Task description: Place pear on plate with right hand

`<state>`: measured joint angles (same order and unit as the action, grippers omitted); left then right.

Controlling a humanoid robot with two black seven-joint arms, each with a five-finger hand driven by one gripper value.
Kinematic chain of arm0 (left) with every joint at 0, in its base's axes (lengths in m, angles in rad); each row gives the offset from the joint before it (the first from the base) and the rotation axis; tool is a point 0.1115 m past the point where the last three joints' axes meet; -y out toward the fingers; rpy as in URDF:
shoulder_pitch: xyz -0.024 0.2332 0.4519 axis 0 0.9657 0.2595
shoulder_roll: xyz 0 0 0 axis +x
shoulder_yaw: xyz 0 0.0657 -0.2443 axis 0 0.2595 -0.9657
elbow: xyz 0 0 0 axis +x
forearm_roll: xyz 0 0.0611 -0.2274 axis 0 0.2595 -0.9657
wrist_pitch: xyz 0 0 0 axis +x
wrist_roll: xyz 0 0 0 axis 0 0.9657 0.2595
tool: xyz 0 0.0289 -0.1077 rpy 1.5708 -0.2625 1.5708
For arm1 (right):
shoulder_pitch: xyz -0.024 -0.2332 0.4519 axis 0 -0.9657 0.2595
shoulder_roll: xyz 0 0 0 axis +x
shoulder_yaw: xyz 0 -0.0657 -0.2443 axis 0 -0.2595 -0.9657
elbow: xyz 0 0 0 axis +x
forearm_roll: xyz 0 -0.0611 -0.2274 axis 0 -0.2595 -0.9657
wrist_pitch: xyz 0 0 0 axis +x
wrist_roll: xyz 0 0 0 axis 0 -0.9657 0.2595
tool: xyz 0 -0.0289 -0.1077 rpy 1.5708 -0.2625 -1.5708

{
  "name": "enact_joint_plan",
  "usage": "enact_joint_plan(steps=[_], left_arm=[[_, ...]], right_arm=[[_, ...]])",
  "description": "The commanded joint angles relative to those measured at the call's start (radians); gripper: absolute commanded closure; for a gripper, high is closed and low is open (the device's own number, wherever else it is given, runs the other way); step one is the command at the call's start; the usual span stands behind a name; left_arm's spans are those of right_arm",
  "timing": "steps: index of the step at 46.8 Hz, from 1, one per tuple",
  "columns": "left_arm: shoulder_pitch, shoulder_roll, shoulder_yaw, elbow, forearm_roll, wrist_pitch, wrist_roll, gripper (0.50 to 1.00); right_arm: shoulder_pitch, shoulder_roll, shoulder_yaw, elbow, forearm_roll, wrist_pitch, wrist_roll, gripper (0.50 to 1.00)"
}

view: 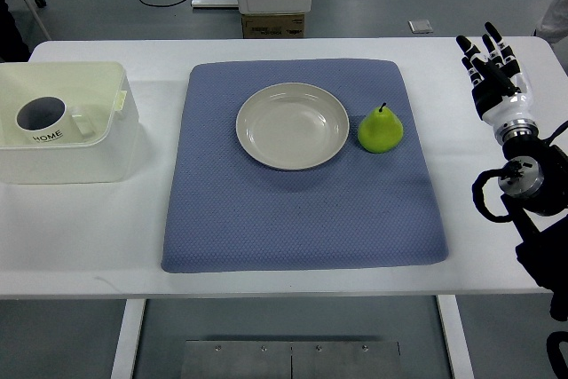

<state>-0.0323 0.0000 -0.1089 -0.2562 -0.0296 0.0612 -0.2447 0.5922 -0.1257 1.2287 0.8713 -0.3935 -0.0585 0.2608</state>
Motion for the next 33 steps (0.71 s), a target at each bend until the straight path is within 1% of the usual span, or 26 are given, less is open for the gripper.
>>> enact_joint_plan(steps=[1,33], left_arm=[[0.003,0.0,-0.002,0.0,-0.004,0.0,-0.007,0.5],[0.012,0.0,0.002,0.0,-0.004,-0.001,-0.007,0.5]], right_arm=[[0.0,0.001,0.0,0.0,-0.001,0.0,0.0,0.5],[0.001,-0.006,0.0,-0.002,0.002,0.014,0.005,0.5]])
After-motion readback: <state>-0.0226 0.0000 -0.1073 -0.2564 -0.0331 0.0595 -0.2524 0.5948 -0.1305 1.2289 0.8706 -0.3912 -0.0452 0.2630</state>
